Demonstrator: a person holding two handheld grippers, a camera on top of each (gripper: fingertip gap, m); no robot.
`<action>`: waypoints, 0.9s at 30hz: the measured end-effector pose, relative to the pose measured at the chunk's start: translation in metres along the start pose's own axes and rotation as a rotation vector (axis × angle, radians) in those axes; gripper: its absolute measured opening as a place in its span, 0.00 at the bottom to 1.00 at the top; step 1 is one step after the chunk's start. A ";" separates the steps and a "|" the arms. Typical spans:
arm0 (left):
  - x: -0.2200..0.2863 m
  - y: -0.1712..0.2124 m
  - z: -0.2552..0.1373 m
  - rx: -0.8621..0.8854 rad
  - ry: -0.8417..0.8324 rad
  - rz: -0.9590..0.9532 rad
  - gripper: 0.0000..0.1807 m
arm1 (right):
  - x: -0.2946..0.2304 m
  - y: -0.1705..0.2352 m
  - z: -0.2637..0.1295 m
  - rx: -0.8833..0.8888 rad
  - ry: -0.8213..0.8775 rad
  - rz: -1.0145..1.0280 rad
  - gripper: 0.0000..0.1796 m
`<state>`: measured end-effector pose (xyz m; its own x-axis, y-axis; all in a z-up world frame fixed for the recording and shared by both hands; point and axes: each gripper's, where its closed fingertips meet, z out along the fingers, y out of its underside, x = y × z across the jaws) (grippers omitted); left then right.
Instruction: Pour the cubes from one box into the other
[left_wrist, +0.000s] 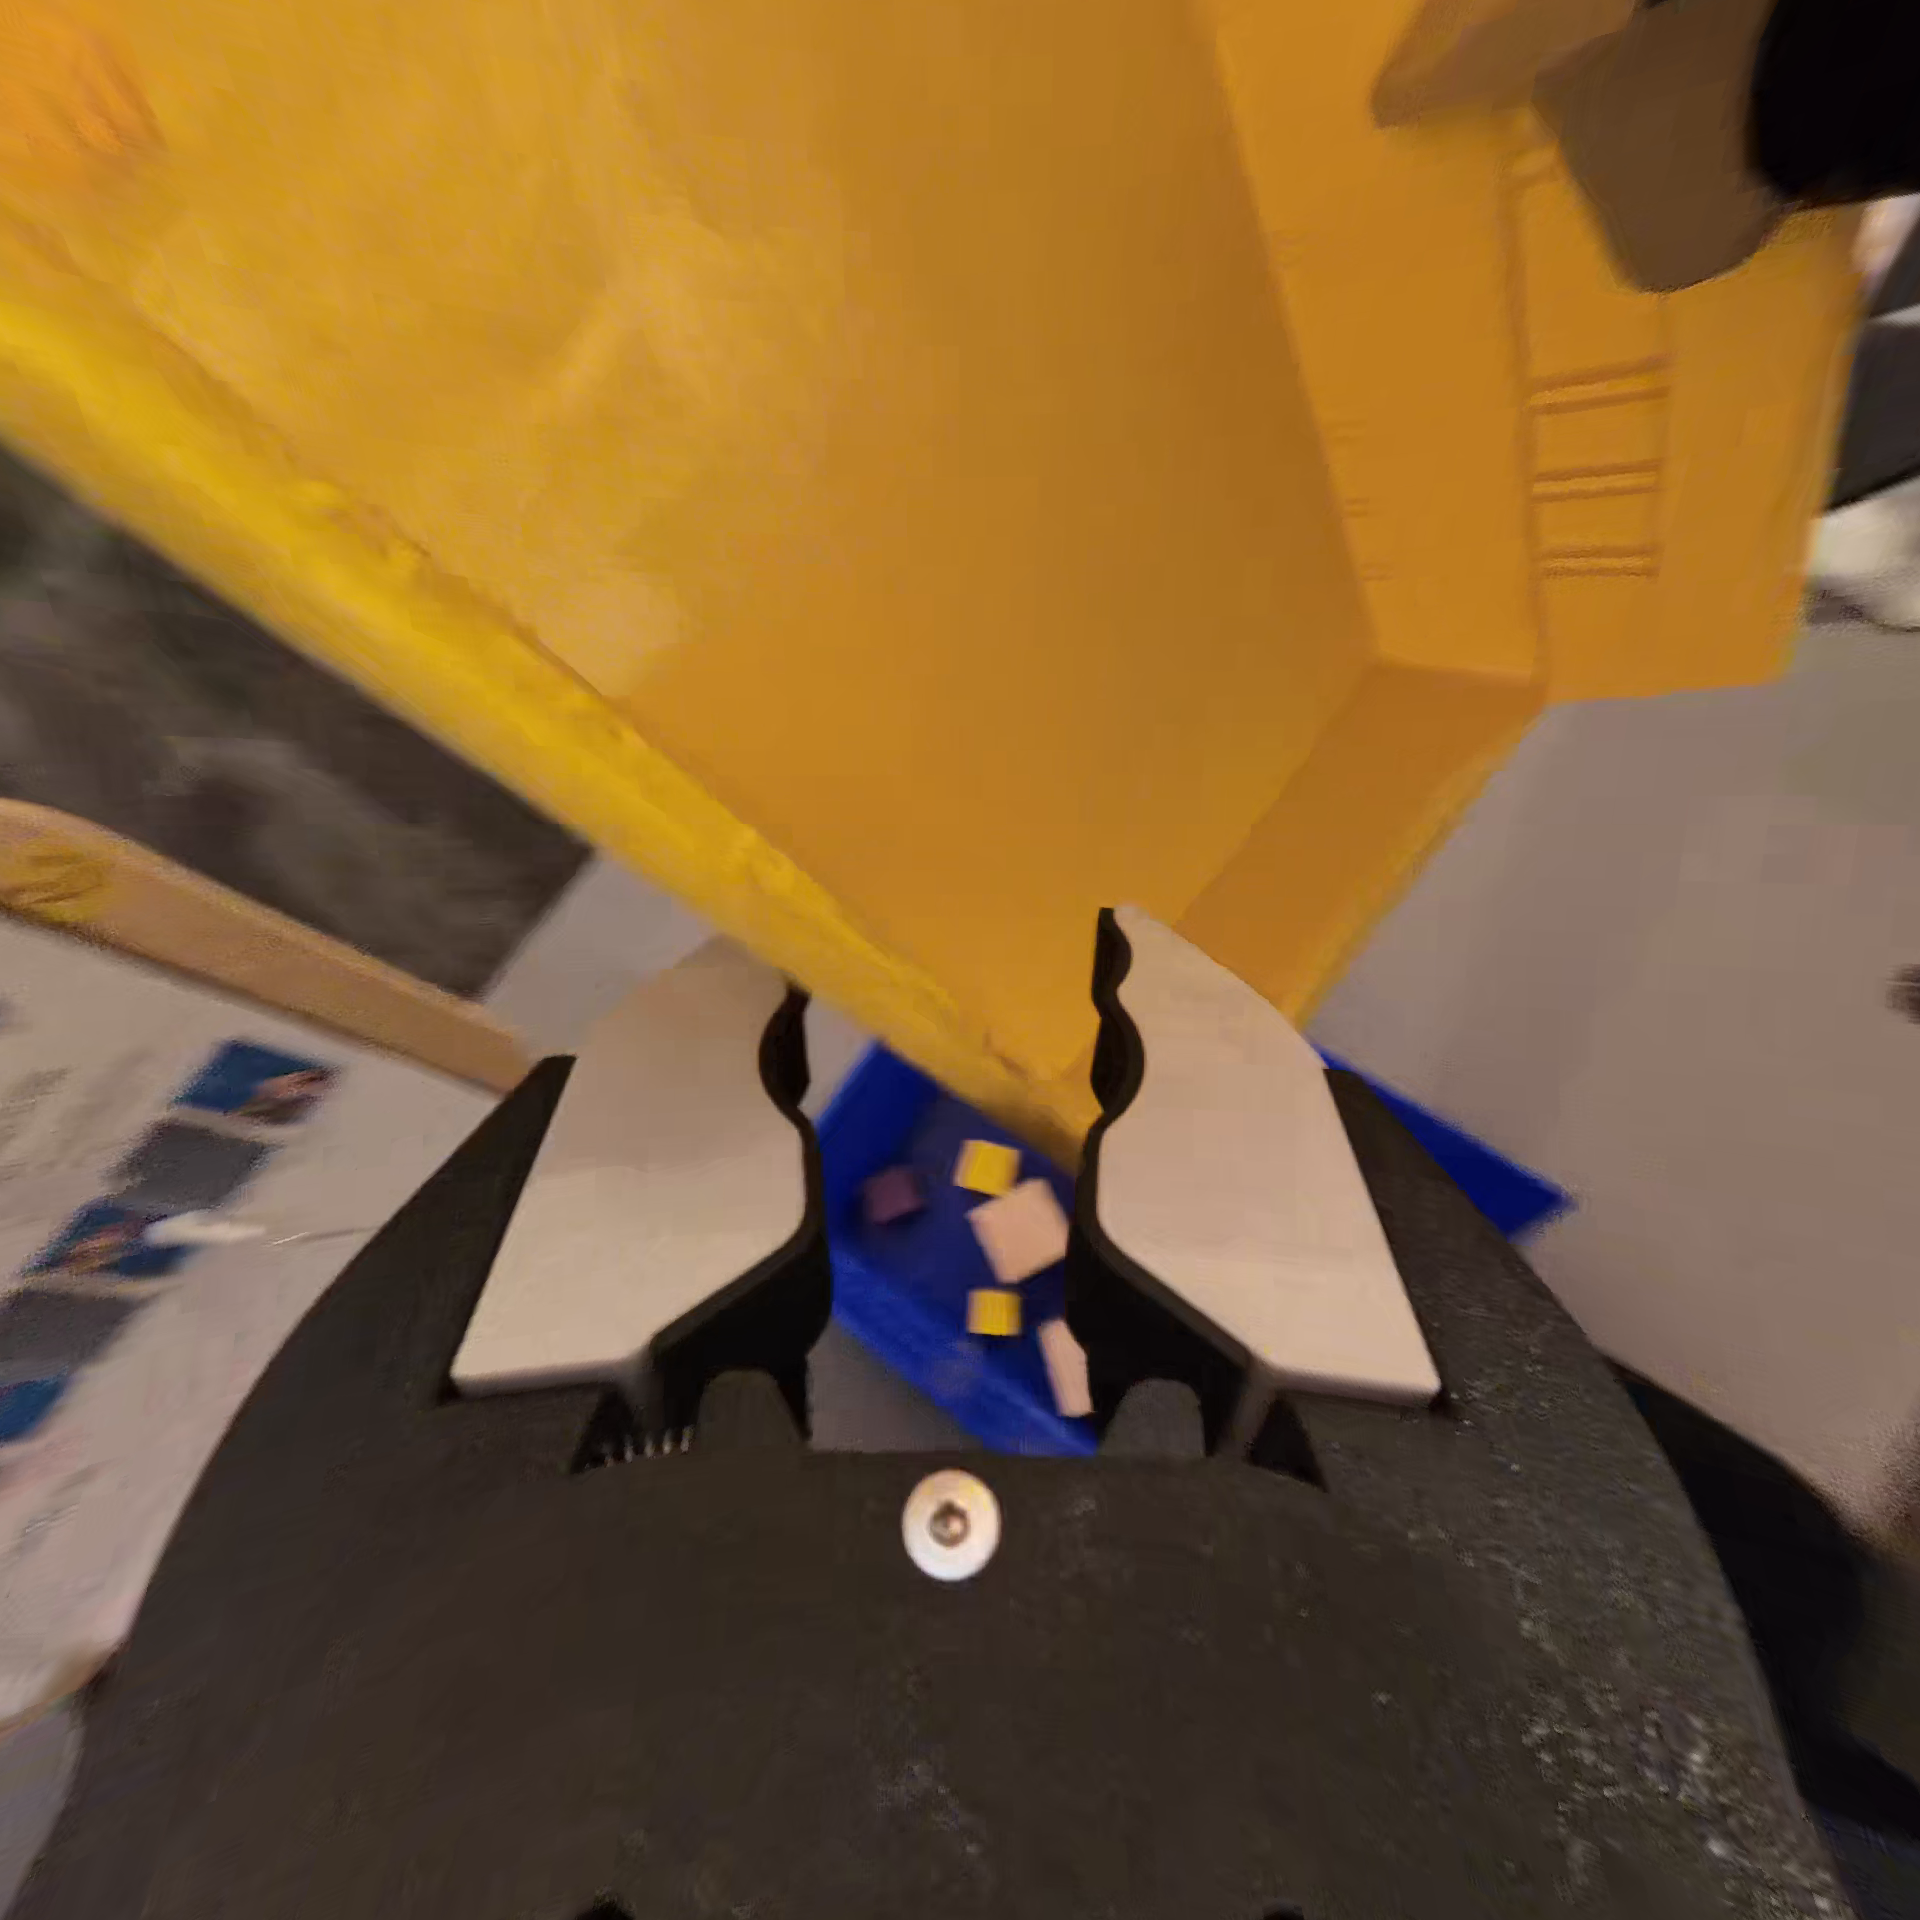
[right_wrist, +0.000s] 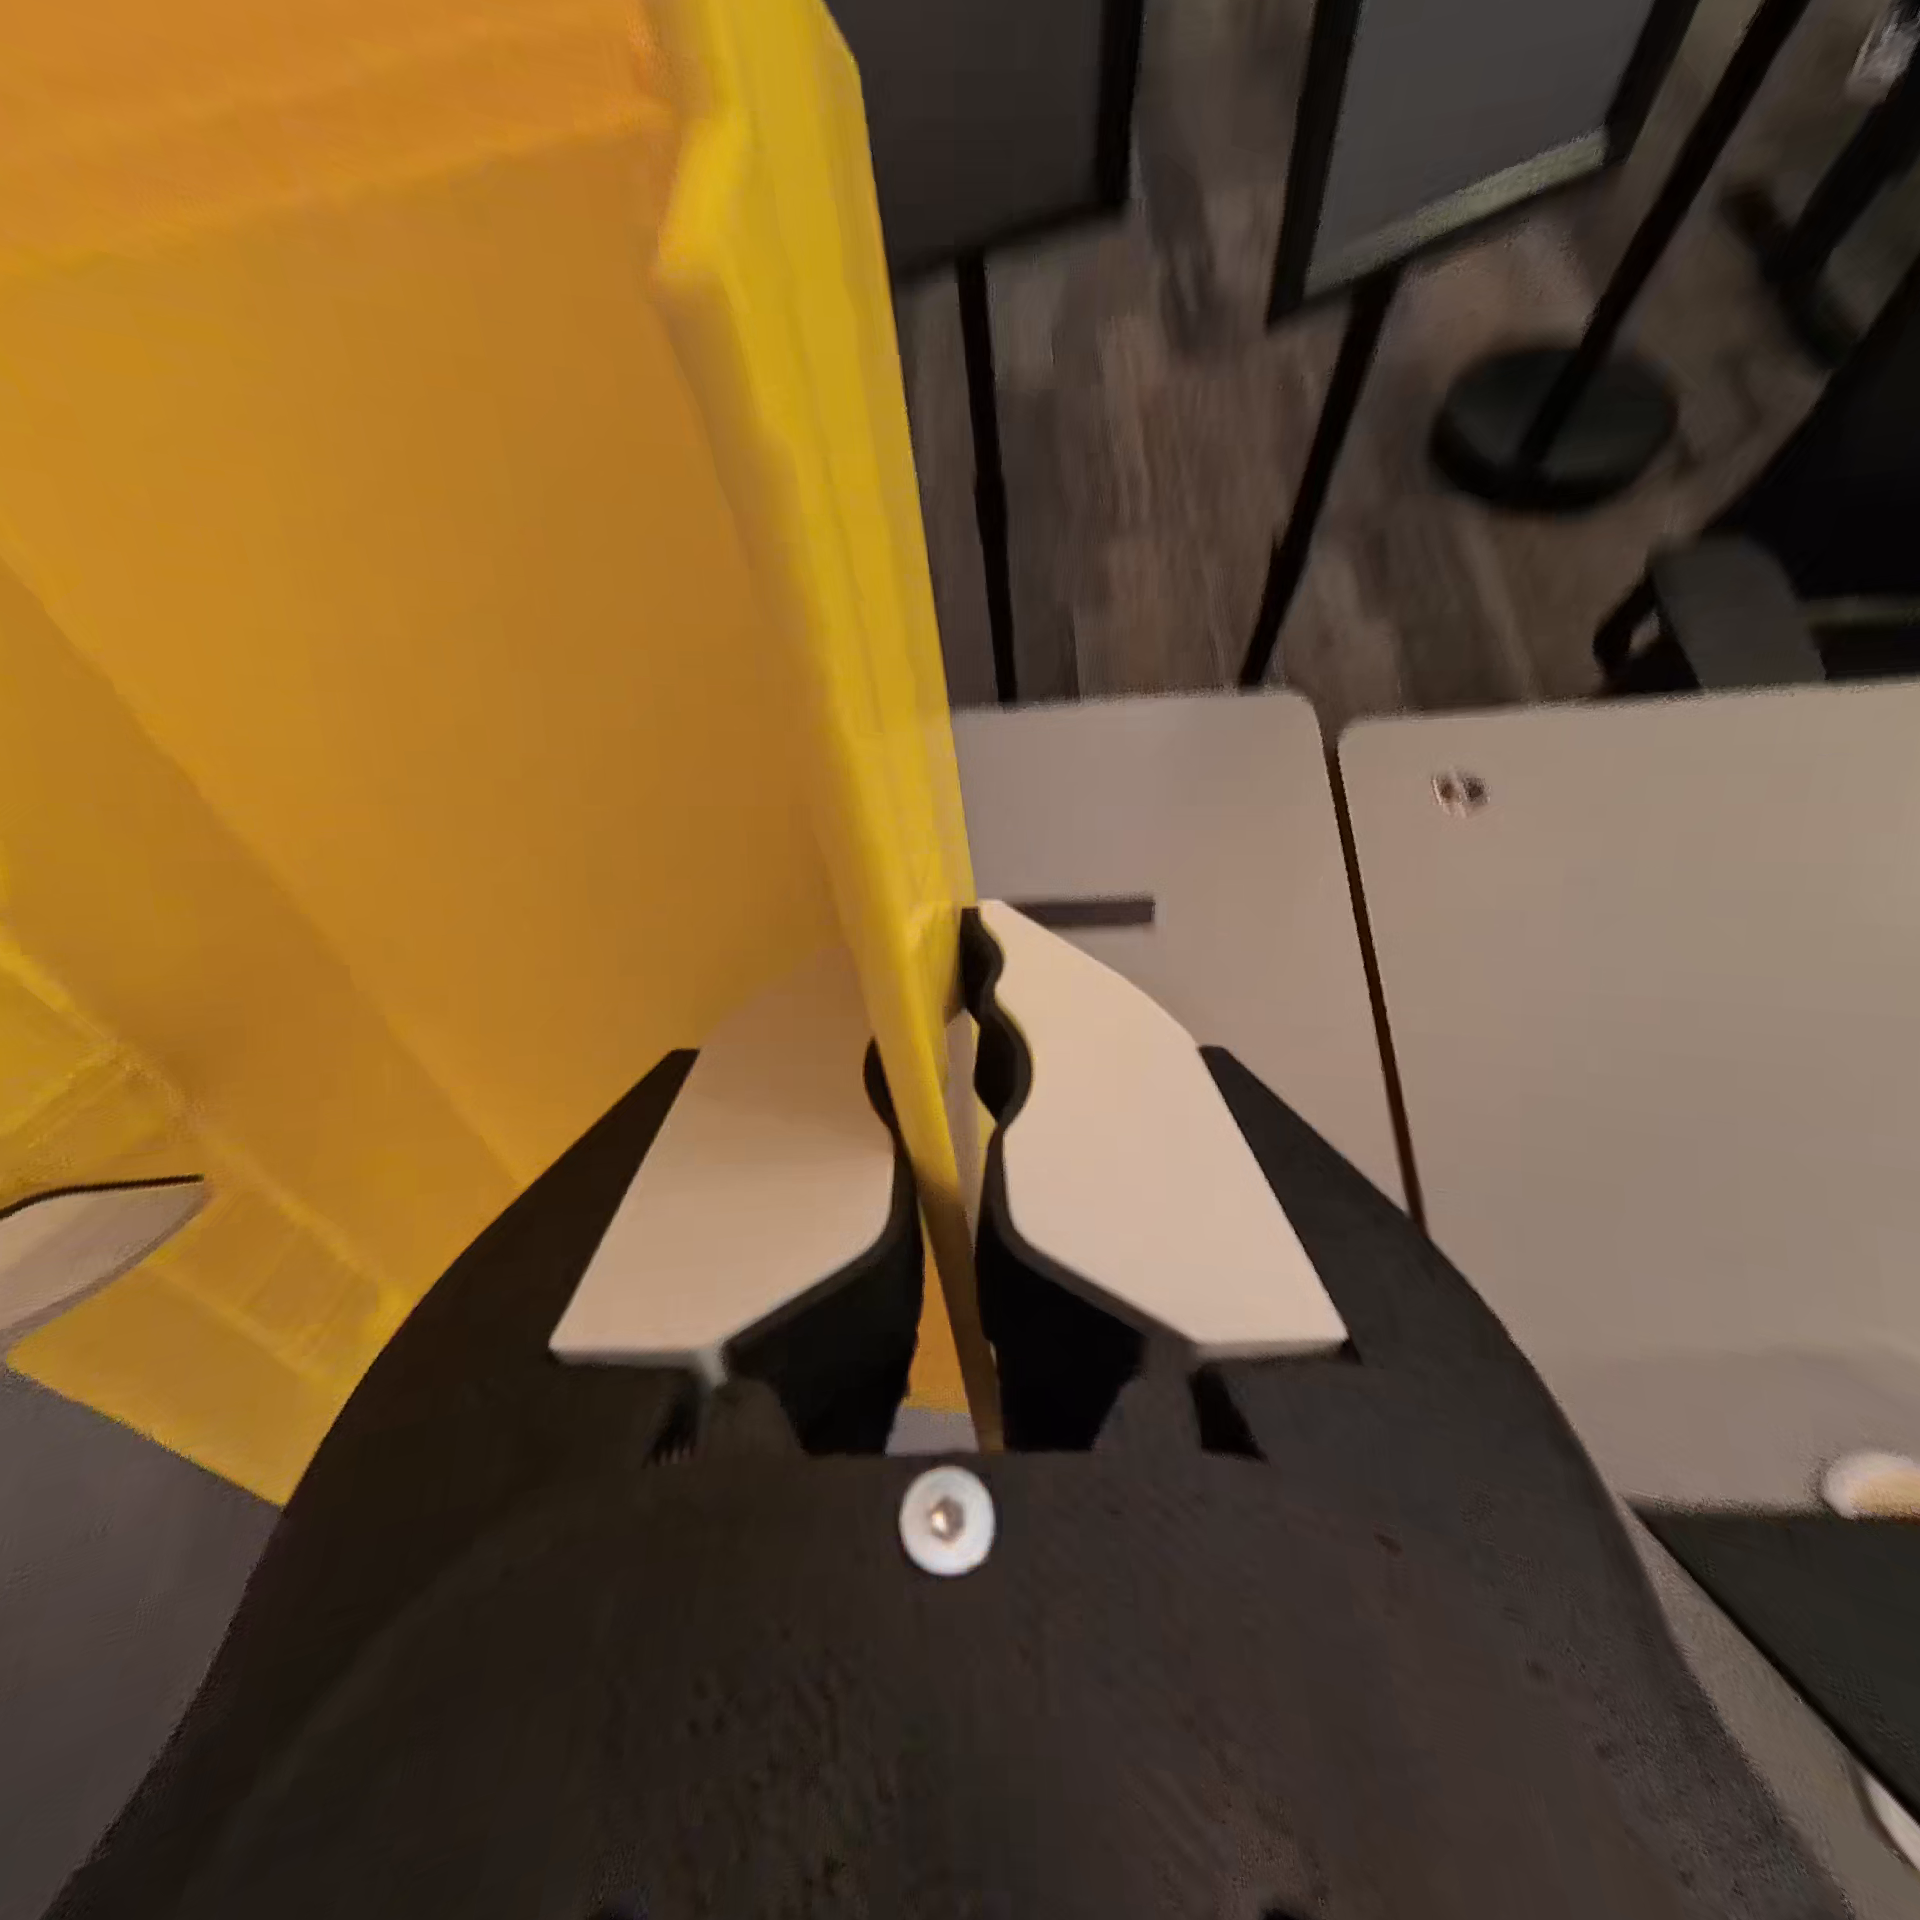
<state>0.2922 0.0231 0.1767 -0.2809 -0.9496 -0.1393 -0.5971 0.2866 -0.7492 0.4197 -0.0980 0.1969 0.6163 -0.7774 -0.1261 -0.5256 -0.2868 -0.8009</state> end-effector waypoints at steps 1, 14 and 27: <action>0.010 -0.002 0.002 -0.011 0.088 -0.040 0.24 | 0.012 0.004 0.002 -0.087 0.025 0.005 0.03; -0.014 0.207 0.052 -0.472 0.302 -0.447 0.31 | 0.144 0.127 0.017 -0.617 0.146 0.129 0.02; -0.033 0.249 0.058 -0.464 0.301 -0.671 0.34 | 0.189 0.179 0.023 -0.765 0.226 0.081 0.02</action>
<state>0.1960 0.1183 -0.0431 0.0927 -0.8809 0.4641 -0.9353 -0.2369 -0.2629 0.4552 -0.2832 0.0159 0.4686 -0.8832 0.0202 -0.8703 -0.4655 -0.1611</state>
